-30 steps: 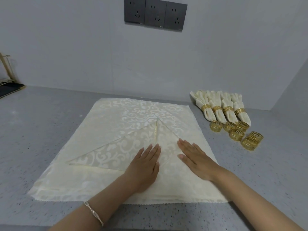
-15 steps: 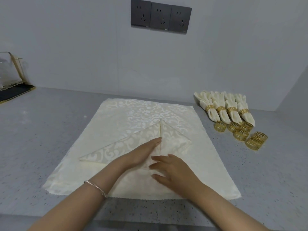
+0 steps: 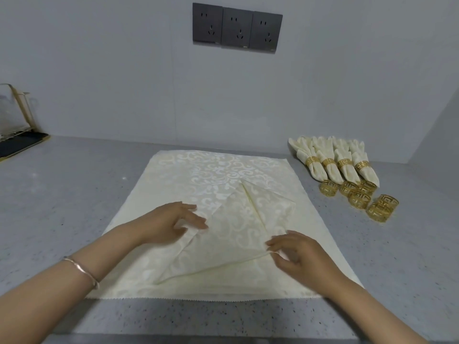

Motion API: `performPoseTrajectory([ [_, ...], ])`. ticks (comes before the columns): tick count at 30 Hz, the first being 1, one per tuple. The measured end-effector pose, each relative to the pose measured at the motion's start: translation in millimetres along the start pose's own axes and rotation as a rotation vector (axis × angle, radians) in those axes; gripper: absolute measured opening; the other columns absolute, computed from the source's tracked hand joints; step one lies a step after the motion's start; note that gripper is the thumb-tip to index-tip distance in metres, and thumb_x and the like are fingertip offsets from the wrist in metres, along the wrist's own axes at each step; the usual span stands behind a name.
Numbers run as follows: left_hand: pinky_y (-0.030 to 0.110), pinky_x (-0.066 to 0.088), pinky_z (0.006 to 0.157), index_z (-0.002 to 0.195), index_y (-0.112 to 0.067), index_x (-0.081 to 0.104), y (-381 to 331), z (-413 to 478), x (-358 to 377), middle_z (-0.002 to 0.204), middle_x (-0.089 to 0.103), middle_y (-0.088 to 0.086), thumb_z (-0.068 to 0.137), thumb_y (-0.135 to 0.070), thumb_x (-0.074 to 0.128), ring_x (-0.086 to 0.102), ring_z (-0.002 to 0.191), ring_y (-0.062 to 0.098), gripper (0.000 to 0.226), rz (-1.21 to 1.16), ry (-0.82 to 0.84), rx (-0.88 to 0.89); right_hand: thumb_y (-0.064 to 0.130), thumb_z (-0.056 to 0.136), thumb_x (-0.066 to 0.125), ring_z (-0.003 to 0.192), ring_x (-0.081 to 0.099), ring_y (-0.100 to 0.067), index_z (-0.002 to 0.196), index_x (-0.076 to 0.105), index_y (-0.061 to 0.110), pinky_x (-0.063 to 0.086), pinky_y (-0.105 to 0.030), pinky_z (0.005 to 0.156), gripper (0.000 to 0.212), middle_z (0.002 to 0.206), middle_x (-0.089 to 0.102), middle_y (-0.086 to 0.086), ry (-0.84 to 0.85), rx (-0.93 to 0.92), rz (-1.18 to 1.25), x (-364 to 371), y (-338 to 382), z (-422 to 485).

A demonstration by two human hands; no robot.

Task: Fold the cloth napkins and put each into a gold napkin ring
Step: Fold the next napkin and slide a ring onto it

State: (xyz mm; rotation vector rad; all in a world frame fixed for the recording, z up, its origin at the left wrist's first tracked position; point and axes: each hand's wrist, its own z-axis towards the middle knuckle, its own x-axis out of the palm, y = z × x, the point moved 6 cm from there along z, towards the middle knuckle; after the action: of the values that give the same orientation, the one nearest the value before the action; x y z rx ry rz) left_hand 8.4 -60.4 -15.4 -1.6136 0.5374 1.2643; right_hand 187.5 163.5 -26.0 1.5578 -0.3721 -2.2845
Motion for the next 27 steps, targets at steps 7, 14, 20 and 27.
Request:
performPoseTrajectory([
  [7,0.014,0.019,0.109,0.112,-0.056,0.061,-0.8,7.1,-0.6,0.14,0.039,-0.032,0.084,-0.019,0.071,0.02,0.133,-0.013,0.047,-0.039,-0.007,0.06,0.037,0.084,0.065,0.094,0.057,0.006,0.094,0.07,0.03,0.043,-0.012,0.084,0.014,0.096,0.063,0.026,0.004,0.012,0.021,3.9,10.3,2.4],
  [14,0.01,0.033,0.093,0.095,-0.053,0.07,7.3,23.4,0.9,0.11,0.055,-0.023,0.084,-0.012,0.068,0.042,0.11,-0.007,0.042,-0.114,-0.055,0.054,0.06,0.077,0.062,0.088,0.058,0.002,0.078,0.068,0.028,0.043,-0.012,0.075,0.033,0.092,0.061,0.022,-0.089,0.109,0.093,8.2,11.2,2.8],
  [20,0.02,0.044,0.074,0.068,-0.023,0.067,4.5,48.8,-2.0,0.082,0.066,-0.006,0.081,-0.039,0.072,0.056,0.079,0.006,0.021,-0.265,-0.162,-0.128,0.026,0.077,0.077,0.091,0.062,-0.006,0.065,0.067,0.03,0.047,-0.019,0.078,0.016,0.097,0.061,0.018,-0.213,0.301,0.353,11.2,-4.0,7.1],
  [27,0.012,0.029,0.049,0.054,-0.02,0.057,6.0,70.0,11.4,0.04,0.038,-0.015,0.086,-0.03,0.068,0.039,0.042,0.002,0.035,-0.34,-0.198,-0.311,0.007,0.078,0.075,0.09,0.057,-0.005,0.094,0.058,0.026,0.044,-0.011,0.078,0.03,0.106,0.056,0.01,-0.255,0.327,0.427,2.1,-10.0,20.7],
])
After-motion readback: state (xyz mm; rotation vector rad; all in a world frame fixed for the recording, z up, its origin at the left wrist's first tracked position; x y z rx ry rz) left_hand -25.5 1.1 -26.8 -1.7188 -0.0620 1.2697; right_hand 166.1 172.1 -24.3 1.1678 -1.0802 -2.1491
